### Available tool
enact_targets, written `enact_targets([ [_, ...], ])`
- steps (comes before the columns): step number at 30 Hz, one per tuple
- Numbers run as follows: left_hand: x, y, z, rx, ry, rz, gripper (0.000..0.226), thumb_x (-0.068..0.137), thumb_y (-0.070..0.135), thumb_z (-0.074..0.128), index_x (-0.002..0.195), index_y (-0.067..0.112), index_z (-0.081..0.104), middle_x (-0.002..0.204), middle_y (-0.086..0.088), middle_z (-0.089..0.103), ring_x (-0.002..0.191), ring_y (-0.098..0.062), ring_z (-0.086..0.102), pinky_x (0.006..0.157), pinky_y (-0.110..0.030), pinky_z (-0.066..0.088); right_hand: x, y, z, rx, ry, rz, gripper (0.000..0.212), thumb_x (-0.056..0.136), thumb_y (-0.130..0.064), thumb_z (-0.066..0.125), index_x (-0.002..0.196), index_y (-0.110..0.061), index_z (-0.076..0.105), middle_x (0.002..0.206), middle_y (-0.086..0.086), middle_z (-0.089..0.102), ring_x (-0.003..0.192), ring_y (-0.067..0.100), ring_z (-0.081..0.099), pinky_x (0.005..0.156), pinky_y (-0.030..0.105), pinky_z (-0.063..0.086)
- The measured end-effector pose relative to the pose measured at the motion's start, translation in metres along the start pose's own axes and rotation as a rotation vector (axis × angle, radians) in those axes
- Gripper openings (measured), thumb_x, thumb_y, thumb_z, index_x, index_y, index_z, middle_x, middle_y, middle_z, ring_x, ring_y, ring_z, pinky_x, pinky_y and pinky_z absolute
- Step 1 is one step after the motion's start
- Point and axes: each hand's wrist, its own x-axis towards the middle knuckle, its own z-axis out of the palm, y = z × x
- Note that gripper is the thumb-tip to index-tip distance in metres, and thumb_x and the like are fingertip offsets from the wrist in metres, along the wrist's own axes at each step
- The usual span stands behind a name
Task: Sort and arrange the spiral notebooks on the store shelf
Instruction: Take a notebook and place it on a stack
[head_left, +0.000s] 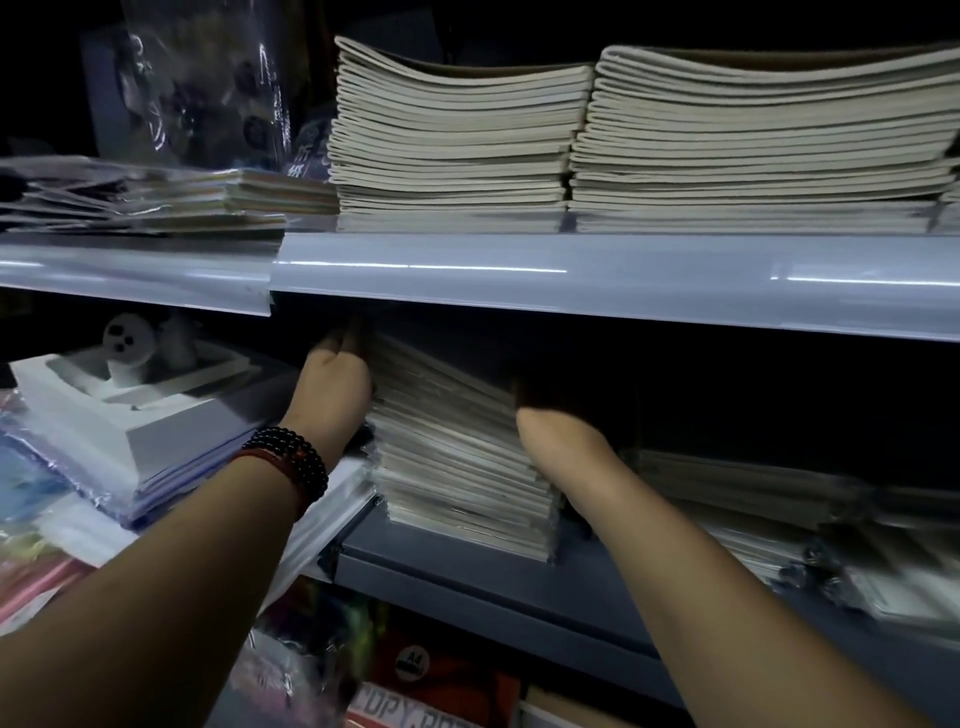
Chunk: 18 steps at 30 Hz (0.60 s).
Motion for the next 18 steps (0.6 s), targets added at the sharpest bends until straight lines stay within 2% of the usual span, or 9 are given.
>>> enact_targets([
  [1,-0.002,0.0,-0.001,-0.004,0.013,0.011,0.038,0.103,0.049,0.042,0.128,0.026,0.057,0.077,-0.002,0.046,0.07,-0.022,0.045,0.068,-0.039,0.047,0.001,0.002,0.001,0.0,0.022,-0.015,0.064,0.104,-0.053,0.034,0.157,-0.019,0.024,0.16,0.006,0.03,0.144,0.029,0.034,0.12,0.039,0.028],
  [3,-0.008,0.001,-0.003,-0.007,0.045,0.066,0.033,0.104,0.042,0.041,0.102,0.015,0.06,0.073,-0.004,0.042,0.069,-0.022,0.042,0.065,-0.039,0.043,-0.001,0.005,-0.001,-0.018,0.086,-0.048,0.063,0.103,-0.054,0.037,0.156,-0.02,0.028,0.16,0.006,0.032,0.144,0.028,0.035,0.12,0.037,0.028],
  [7,-0.029,0.0,-0.012,0.095,0.111,0.192,0.028,0.102,0.026,0.046,0.078,0.013,0.049,0.07,-0.003,0.044,0.064,-0.018,0.042,0.062,-0.033,0.039,-0.013,0.012,-0.004,0.101,0.153,-0.036,0.05,0.1,-0.051,0.045,0.136,-0.018,0.054,0.137,0.01,0.057,0.122,0.033,0.056,0.098,0.033,0.044],
  [9,-0.038,-0.007,-0.022,0.088,0.14,0.219,0.02,0.097,0.026,0.053,0.082,0.013,0.053,0.075,0.001,0.056,0.069,-0.017,0.052,0.07,-0.035,0.048,-0.022,0.018,-0.008,0.123,0.143,-0.065,0.036,0.1,-0.041,0.048,0.098,-0.01,0.065,0.099,0.01,0.067,0.086,0.022,0.062,0.075,0.028,0.048],
  [11,-0.051,-0.014,-0.031,0.053,0.152,0.194,0.01,0.095,0.029,0.057,0.098,0.023,0.064,0.099,0.002,0.07,0.094,-0.017,0.066,0.091,-0.044,0.055,-0.029,0.026,-0.012,0.103,0.189,-0.152,0.043,0.1,-0.032,0.051,0.064,-0.009,0.054,0.062,0.0,0.056,0.055,0.01,0.05,0.051,0.024,0.039],
  [13,-0.071,-0.019,-0.034,0.037,0.134,0.195,0.01,0.097,0.027,0.059,0.103,0.031,0.065,0.11,0.004,0.071,0.105,-0.017,0.067,0.098,-0.044,0.053,-0.041,0.034,-0.018,0.149,0.227,-0.235,0.046,0.1,-0.026,0.057,0.058,-0.011,0.046,0.049,-0.006,0.047,0.041,0.004,0.044,0.037,0.016,0.031],
  [15,-0.096,-0.022,-0.03,0.048,0.094,0.221,0.009,0.098,0.027,0.062,0.106,0.029,0.066,0.107,0.005,0.072,0.102,-0.014,0.068,0.093,-0.039,0.054,-0.057,0.041,-0.026,0.175,0.218,-0.338,0.026,0.098,-0.026,0.06,0.075,-0.014,0.058,0.069,-0.003,0.062,0.054,0.001,0.058,0.045,0.008,0.039],
  [17,-0.118,-0.027,-0.023,0.102,0.036,0.274,0.011,0.097,0.027,0.065,0.108,0.029,0.066,0.105,0.008,0.071,0.098,-0.007,0.067,0.087,-0.031,0.054,-0.068,0.058,-0.033,0.145,0.187,-0.387,0.004,0.096,-0.026,0.063,0.1,-0.026,0.062,0.102,-0.006,0.067,0.087,-0.001,0.066,0.072,0.014,0.053],
  [18,-0.129,-0.031,-0.018,0.138,0.0,0.301,0.012,0.097,0.025,0.066,0.108,0.03,0.066,0.105,0.01,0.071,0.096,-0.004,0.066,0.085,-0.027,0.053,-0.073,0.068,-0.038,0.092,0.176,-0.426,0.015,0.095,-0.025,0.065,0.108,-0.031,0.061,0.112,-0.011,0.064,0.1,0.0,0.063,0.083,0.02,0.053],
])
